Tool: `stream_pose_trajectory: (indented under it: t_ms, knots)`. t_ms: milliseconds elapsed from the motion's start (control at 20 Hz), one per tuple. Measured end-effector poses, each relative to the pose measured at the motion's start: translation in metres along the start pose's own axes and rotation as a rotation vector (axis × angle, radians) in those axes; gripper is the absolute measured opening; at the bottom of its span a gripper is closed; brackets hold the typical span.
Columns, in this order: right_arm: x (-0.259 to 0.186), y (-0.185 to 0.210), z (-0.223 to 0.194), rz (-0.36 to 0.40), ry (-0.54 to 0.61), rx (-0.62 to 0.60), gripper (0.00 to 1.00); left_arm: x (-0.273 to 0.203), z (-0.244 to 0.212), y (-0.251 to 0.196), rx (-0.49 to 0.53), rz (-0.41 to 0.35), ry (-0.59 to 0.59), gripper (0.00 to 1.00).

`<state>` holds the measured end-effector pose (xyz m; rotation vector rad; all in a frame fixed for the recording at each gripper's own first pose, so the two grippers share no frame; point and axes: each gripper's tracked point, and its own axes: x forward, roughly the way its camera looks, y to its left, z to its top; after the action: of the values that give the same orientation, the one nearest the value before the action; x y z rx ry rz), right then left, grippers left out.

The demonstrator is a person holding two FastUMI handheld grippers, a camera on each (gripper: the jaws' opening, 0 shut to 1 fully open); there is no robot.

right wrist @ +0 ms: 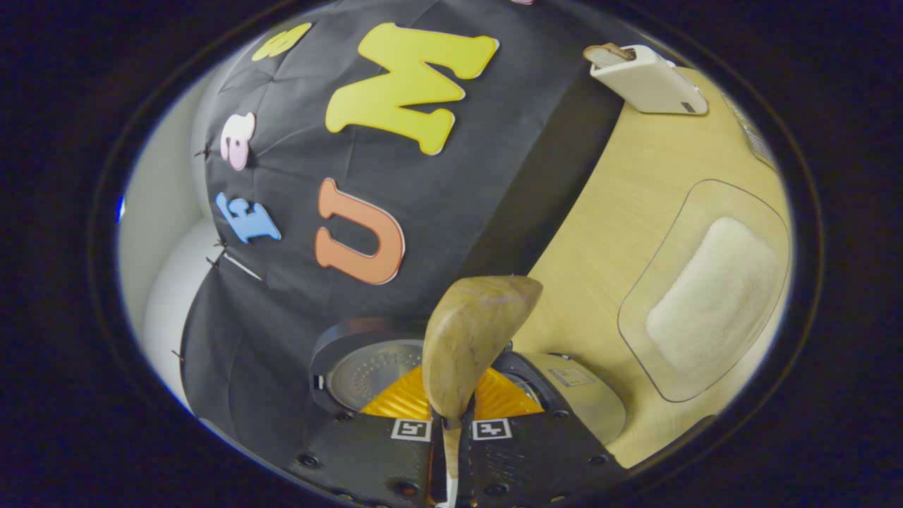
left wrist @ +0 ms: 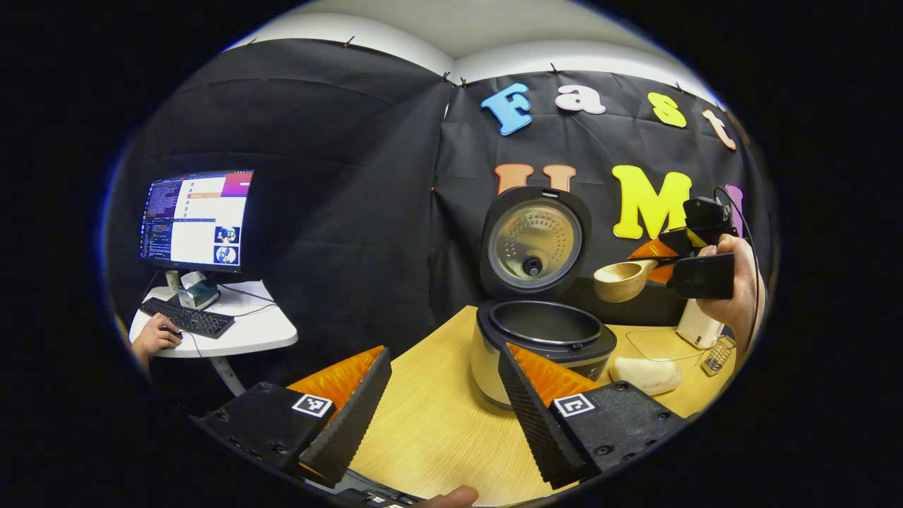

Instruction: Close the left gripper, press the button to open the rice cooker; take a wooden spoon from the chopstick holder with the right hand, scoop a spoonful of rice and pour it into the rice cooker, then put the wooden spoon back into the chopstick holder.

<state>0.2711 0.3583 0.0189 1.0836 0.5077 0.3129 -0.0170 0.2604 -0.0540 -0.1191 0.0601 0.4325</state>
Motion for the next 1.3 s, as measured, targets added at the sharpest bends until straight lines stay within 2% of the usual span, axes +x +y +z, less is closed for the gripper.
stream_pose_trajectory:
  t_ms: [400,650,700,900,1300]
  knots:
    - [0.055,-0.012,-0.044,-0.122,0.042,-0.196,0.06,0.000,-0.003,-0.017,0.038,-0.045,0.002,0.98]
    - [0.068,-0.014,-0.049,-0.168,0.037,-0.368,0.06,0.002,-0.006,-0.013,0.099,-0.015,0.009,0.98]
    - [0.072,-0.013,-0.050,-0.170,0.041,-0.398,0.07,0.001,-0.007,-0.014,0.100,-0.017,0.012,1.00]
    - [0.077,-0.015,-0.052,-0.193,0.047,-0.539,0.07,0.003,-0.010,-0.018,0.094,-0.033,0.019,0.98]
    - [0.076,0.014,-0.059,-0.202,-0.018,-0.889,0.07,0.002,-0.015,-0.034,0.087,-0.112,0.033,0.98]
